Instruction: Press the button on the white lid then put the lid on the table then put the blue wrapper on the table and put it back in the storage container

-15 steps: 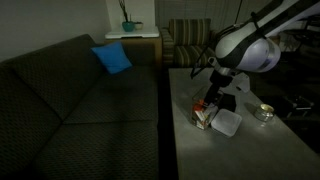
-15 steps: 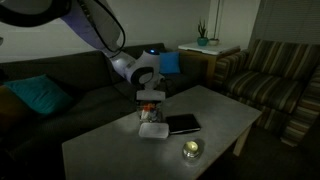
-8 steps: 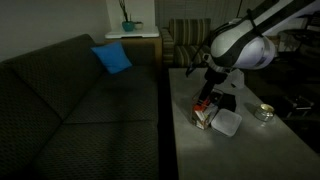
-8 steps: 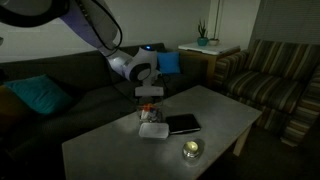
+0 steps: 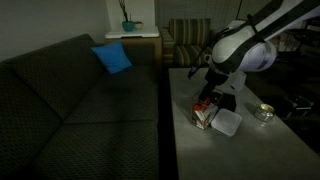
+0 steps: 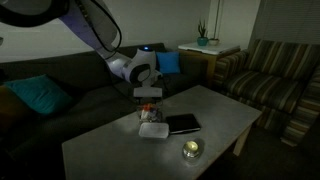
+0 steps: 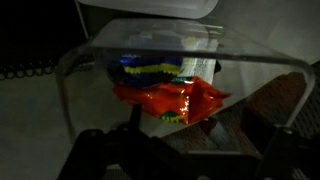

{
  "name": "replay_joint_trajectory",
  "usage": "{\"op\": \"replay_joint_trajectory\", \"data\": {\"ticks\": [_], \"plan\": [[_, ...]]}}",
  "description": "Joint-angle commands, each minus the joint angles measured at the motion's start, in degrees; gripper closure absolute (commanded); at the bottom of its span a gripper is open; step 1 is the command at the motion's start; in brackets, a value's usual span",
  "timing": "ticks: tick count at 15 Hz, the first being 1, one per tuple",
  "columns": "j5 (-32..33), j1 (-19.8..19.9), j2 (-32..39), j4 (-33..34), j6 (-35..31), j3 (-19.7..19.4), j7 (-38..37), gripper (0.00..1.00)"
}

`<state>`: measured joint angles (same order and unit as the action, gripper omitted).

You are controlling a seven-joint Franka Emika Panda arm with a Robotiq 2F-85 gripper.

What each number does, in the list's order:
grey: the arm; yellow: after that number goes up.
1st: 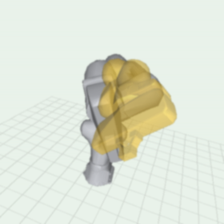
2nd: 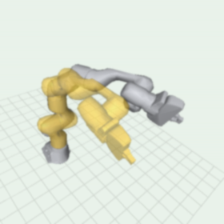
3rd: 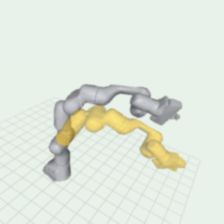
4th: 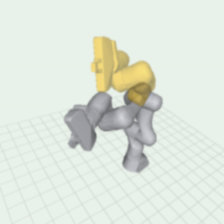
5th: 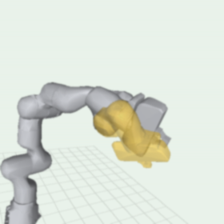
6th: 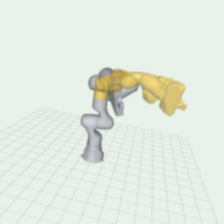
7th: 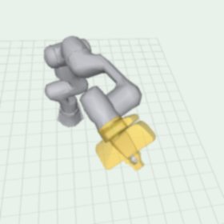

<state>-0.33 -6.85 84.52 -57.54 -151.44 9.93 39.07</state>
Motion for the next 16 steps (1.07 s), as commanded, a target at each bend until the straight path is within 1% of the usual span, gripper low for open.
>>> {"op": "replay_joint_trajectory", "data": {"ticks": [1,2,6,8,12,14,16], "plan": [[2.12,0.28,0.00,-0.91,-0.96,-0.35,-2.89,0.00],[2.34,0.64,0.01,-0.14,0.04,0.72,-2.30,0.00],[2.50,0.62,0.00,-0.10,0.06,0.94,-2.48,0.00],[3.02,-0.46,0.00,-0.29,-1.44,-0.36,-3.89,0.00],[4.13,-0.34,-0.01,-0.88,-1.17,-0.89,-6.19,0.00],[4.44,0.20,0.01,-1.70,-1.94,-0.71,-6.43,0.00],[4.42,1.00,0.04,-3.12,-4.84,-0.41,-5.87,0.00]]}}
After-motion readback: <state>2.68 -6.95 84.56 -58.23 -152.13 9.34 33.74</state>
